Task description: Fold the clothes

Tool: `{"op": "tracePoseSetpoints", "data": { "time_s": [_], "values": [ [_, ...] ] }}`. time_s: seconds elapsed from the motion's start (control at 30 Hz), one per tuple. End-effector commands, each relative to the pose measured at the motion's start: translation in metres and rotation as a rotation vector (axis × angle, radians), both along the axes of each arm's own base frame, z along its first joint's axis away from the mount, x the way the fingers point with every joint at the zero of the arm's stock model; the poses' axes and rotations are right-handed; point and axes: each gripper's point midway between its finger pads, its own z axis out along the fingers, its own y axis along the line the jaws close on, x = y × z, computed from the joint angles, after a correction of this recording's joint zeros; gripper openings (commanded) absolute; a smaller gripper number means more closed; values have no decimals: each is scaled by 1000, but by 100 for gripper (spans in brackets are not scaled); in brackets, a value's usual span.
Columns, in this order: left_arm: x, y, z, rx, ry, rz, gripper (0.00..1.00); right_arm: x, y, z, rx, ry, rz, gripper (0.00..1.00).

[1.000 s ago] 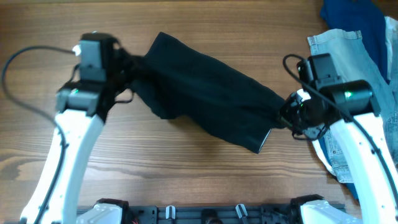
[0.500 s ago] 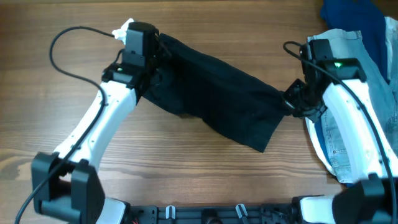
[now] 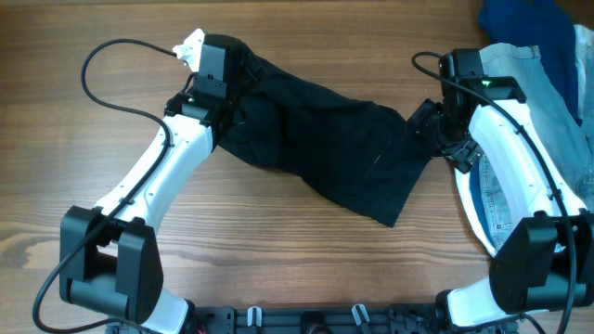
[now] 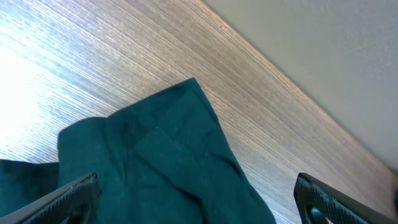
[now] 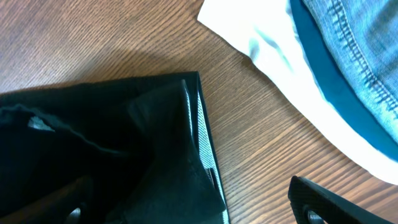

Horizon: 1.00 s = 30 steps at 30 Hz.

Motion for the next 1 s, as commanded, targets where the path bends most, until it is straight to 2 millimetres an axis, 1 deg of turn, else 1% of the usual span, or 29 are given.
{"op": "tracePoseSetpoints", "data": {
  "time_s": [0.0, 0.07, 0.13, 0.2, 0.27, 0.33, 0.37, 0.4, 0.43, 0.47, 0.53, 0.57, 0.63, 0.7, 0.77, 0.83, 0.97],
  "values": [
    [5, 8, 17, 81, -41, -19, 100, 4, 3, 6, 8, 1, 103, 100],
    [3, 8, 21, 116, -46, -52, 100, 4, 10, 14, 48, -6, 144, 100],
    [0, 9, 22, 160, -37, -87, 100, 8, 19, 30, 86, -34, 201, 100],
    [-3, 10, 18, 197, -14, -116, 100, 11, 23, 48, 85, -67, 238, 97],
    [-10, 12, 9, 230, 32, -141, 100, 16, 25, 73, 54, -120, 265, 96],
    [-14, 14, 2, 245, 62, -150, 100, 20, 32, 91, 42, -175, 311, 93],
    [-15, 15, -2, 248, 77, -149, 100, 21, 39, 98, 40, -201, 343, 90],
    [-16, 16, -5, 250, 89, -149, 100, 21, 43, 99, 39, -203, 353, 85],
    [-18, 17, -16, 257, 120, -152, 95, 20, 56, 90, 42, -190, 385, 50],
    [-18, 17, -19, 258, 129, -152, 91, 20, 58, 85, 44, -184, 383, 33],
    [-17, 16, -28, 262, 147, -155, 85, 20, 60, 69, 49, -160, 355, 15],
    [-17, 16, -33, 262, 156, -154, 84, 19, 60, 59, 53, -147, 344, 11],
    [-16, 16, -43, 266, 177, -155, 83, 18, 58, 37, 56, -119, 316, 6],
    [-16, 16, -52, 271, 196, -156, 84, 15, 53, 16, 56, -86, 303, 6],
    [-15, 17, -57, 273, 207, -155, 87, 13, 47, 0, 54, -60, 285, 6],
    [-13, 18, -59, 273, 205, -153, 90, 14, 39, -14, 54, -46, 262, 6],
    [-7, 18, -54, 265, 174, -145, 95, 24, 25, -37, 53, -57, 222, 9]
  ]
}}
